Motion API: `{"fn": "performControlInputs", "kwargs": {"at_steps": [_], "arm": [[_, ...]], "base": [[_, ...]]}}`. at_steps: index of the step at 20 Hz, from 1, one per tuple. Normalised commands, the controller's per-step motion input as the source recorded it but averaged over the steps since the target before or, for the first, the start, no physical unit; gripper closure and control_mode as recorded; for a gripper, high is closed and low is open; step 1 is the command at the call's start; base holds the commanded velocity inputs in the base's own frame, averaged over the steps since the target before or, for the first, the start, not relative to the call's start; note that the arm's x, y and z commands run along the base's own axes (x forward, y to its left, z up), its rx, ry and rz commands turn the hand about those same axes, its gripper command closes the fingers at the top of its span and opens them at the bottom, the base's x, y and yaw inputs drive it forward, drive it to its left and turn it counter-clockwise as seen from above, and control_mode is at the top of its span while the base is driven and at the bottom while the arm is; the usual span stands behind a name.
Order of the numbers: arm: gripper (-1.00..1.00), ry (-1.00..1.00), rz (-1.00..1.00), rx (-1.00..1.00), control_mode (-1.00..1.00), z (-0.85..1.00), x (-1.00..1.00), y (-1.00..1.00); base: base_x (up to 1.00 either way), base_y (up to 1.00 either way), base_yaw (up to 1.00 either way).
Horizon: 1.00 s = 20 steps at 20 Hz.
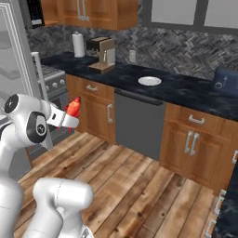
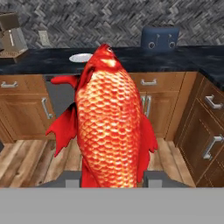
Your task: Pick fish from the fridge and place it on the plate on the counter.
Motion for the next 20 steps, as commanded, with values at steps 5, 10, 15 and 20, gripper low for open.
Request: {"fn": "performControlInputs", "kwargs": {"at_steps": [5, 10, 15, 20], "arm": [[1.0, 0.0, 0.0, 0.0, 1.0, 0.0, 0.0, 0.0], [1.0, 0.0, 0.0, 0.0, 1.0, 0.0, 0.0, 0.0], [1.0, 0.0, 0.0, 0.0, 1.0, 0.0, 0.0, 0.0], [1.0, 0.0, 0.0, 0.0, 1.0, 0.0, 0.0, 0.0]], "base": [[0.11, -0.4, -0.21], [0.31, -0.41, -0.22], [0.46, -0.36, -0.2], [0.54, -0.25, -0.18]]}}
